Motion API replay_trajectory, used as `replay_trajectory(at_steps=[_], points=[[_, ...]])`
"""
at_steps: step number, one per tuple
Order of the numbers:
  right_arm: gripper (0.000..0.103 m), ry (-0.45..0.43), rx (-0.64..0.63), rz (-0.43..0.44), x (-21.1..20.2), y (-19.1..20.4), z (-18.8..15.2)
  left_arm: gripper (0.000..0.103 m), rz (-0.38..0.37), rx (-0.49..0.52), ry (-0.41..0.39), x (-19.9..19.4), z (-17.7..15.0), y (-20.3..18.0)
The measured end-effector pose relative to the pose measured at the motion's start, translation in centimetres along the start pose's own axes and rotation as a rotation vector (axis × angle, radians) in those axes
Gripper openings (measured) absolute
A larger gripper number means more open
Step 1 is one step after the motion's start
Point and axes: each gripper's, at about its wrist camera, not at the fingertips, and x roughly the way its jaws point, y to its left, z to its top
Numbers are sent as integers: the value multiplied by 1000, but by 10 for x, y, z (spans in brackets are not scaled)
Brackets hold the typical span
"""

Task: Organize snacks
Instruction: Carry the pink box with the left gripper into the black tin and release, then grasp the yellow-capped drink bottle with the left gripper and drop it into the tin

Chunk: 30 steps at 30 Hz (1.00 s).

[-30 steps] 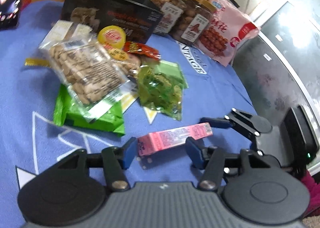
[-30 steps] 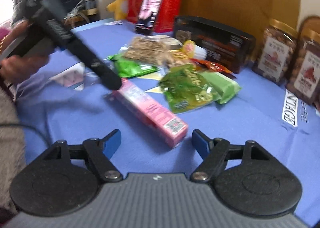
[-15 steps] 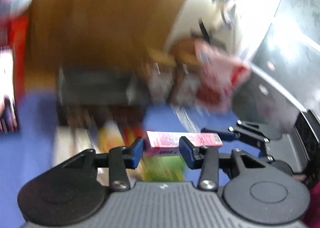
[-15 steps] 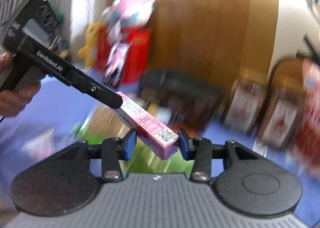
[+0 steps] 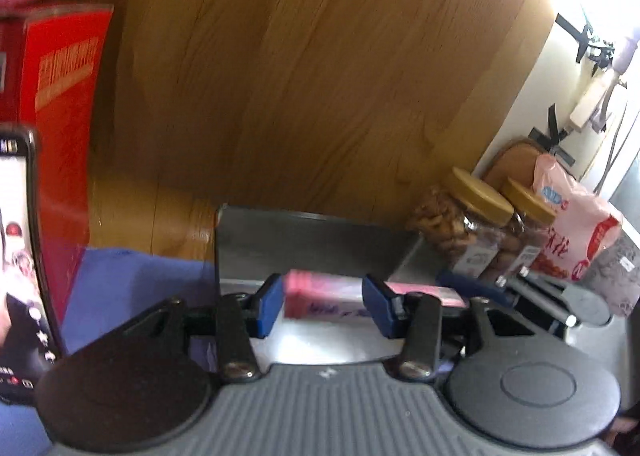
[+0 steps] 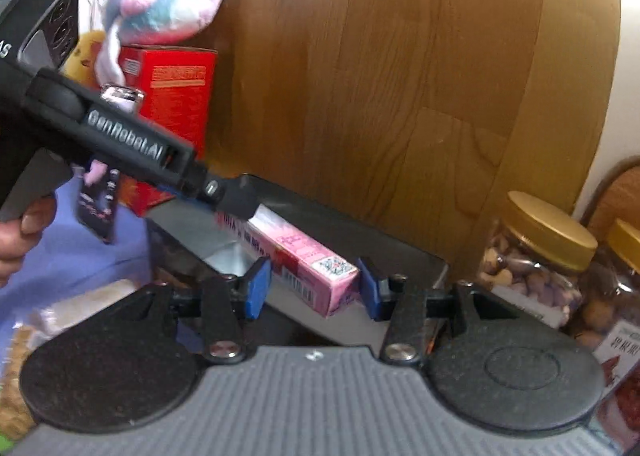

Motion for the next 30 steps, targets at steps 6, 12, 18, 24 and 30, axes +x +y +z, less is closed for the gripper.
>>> replay_trajectory(at_steps=[6,12,18,24,30], points=[[52,-37,198,122,-53,-16,-18,48,-70,27,-42,-44,-22,-8],[43,173,176,164,-36,26,-55,61,-78,110,114,-22,-51,-40],[33,213,326,196,-10,19,-56,59,-21,127,213,15,-75,-47],[27,137,364,209,-50,18,-58,46,-56,89,184,-9,-79,-52],[27,-48,254,112,-78,28,-32,46,-68,183,15,-40,-59,-78]])
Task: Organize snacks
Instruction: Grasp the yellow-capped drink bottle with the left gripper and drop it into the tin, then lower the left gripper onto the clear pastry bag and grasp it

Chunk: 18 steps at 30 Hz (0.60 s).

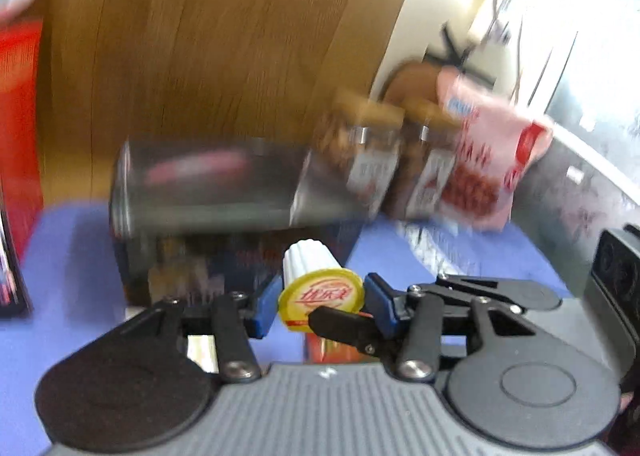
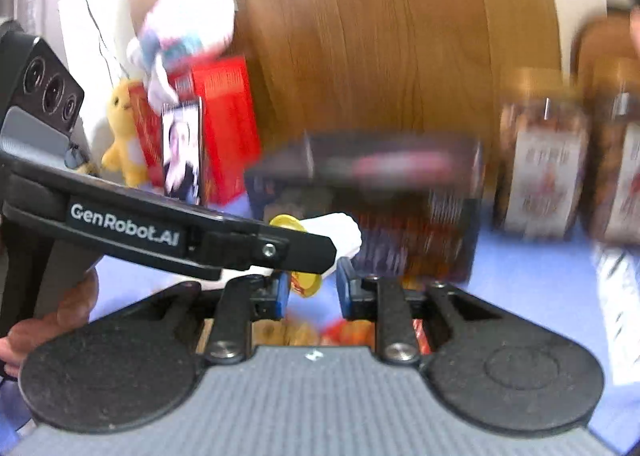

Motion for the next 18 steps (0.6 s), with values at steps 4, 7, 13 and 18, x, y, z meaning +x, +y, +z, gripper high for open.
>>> replay_trajectory(at_steps=[4,7,13,18], points=[[27,-72,3,-31,22,-6,25,46,36,4,-72,10,33,12],[27,-54,16,-45,48,-10,33,46,38,-78,-56,27,44,35],[34,-27,7,-58,61,-13,33,51,72,-122,-38,43,41,59],[46,-81,103,-38,22,-24,29,70,87,-157,-117,-8,33,82]])
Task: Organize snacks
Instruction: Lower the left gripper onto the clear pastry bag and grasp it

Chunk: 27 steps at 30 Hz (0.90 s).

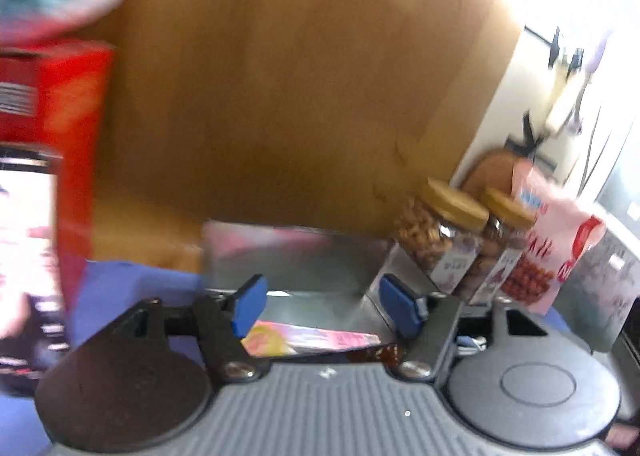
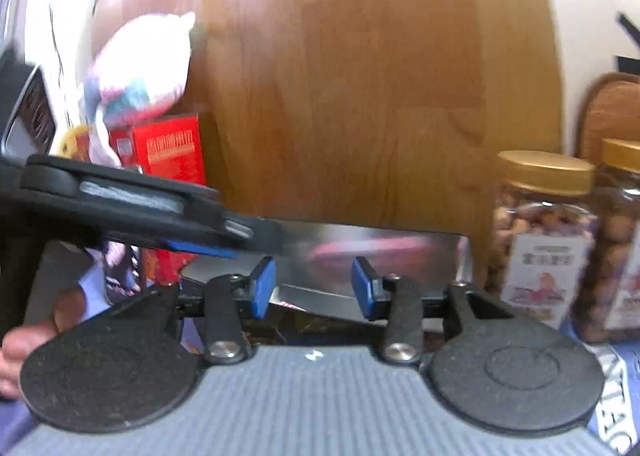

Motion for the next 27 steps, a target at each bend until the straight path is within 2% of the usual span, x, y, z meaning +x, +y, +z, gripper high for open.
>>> replay_trajectory(at_steps=[2,3,5,8,11,13,14,17,20,22,25,26,27], points=[[48,47,119,97,-10,-12,-9,71,39,-38,-3,-23,-8,18],[48,121,181,162,-6,-17,-14,71,47,-70,21,-29,-14,28],[48,253,272,234,9,-20,-26,71,30,-160,96,-35,-31,47],[44,404,334,267,34,-14,-40,71,7,-210,153,-40,-57,56],[46,455,334,307,47,9,-40,60,28,-197,163,-44,-76,54],[41,469,229,306,49,41,-32,59,25,-251,124,-57,-85,61],[44,464,177,334,48,57,-30,59,16,-276,111,-64,-89,64],[49,480,45,459,41,106,-31,60,92,-306,69,-96,-101,75],[48,466,-95,511,23,138,-39,60,96,-351,50,-131,-116,87],[48,458,-173,497,12,147,-46,61,121,-371,36,-150,-125,93],[47,478,-242,424,-1,143,-60,63,134,-404,6,-172,-134,101],[47,442,-288,383,-8,140,-63,63,127,-411,-3,-176,-134,103],[47,420,-337,302,-10,139,-66,63,121,-415,-13,-179,-134,105]])
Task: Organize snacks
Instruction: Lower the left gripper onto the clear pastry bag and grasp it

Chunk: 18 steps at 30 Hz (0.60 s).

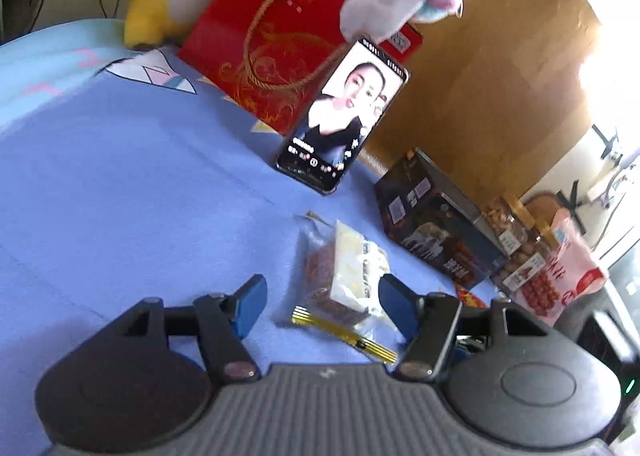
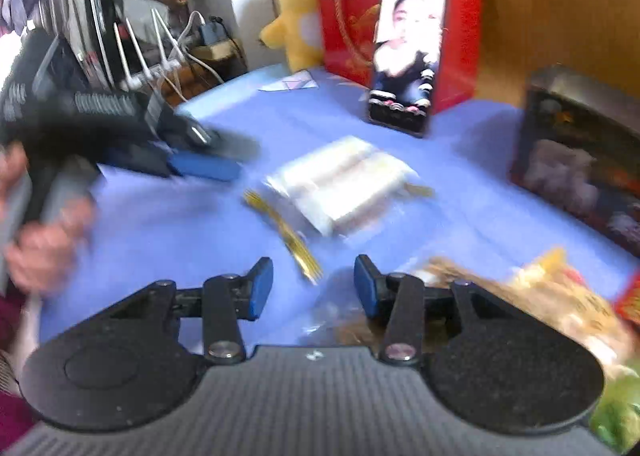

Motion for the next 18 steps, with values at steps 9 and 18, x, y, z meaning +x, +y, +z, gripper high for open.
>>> replay_trajectory(at_steps=[9,18], points=[[48,-121,254,32,-11,-56,33,63,-84,30,39,-15,-11,-16],[41,78,526,238,83,-89,63,69,-112,-191,63,10,-32,-4]])
